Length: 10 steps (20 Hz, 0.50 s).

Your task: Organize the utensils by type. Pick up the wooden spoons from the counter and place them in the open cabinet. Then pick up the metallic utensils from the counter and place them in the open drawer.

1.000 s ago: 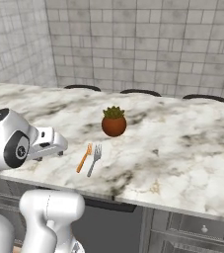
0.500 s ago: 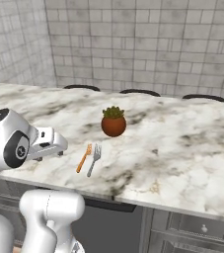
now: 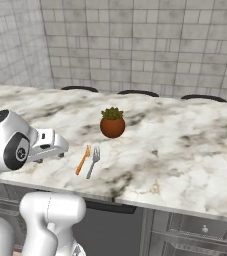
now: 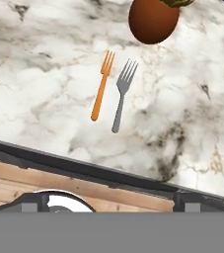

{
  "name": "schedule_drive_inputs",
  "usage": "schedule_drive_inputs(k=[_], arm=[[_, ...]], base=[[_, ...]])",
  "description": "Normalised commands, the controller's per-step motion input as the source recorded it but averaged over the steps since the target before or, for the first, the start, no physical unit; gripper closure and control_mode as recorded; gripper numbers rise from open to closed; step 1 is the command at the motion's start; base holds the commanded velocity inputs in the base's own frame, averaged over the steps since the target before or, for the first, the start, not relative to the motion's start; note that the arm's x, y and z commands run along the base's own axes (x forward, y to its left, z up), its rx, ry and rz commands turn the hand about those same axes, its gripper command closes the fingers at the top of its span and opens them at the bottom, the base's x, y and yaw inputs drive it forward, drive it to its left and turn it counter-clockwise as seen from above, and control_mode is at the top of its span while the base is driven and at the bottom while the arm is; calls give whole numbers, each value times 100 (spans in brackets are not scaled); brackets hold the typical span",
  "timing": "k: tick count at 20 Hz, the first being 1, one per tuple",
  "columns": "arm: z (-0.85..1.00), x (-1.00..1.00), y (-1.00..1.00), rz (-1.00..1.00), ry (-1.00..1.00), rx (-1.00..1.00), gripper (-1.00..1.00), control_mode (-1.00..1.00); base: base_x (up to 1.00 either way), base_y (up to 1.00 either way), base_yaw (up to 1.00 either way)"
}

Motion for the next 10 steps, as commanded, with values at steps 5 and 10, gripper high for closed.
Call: schedule_drive_inputs(k=[5,10], arm=[[-15,43,0,-1,1,9,-100,-100],[-24,60,3,0,2,8,-100,-100]], base=[[0,0,0],[0,0,0]])
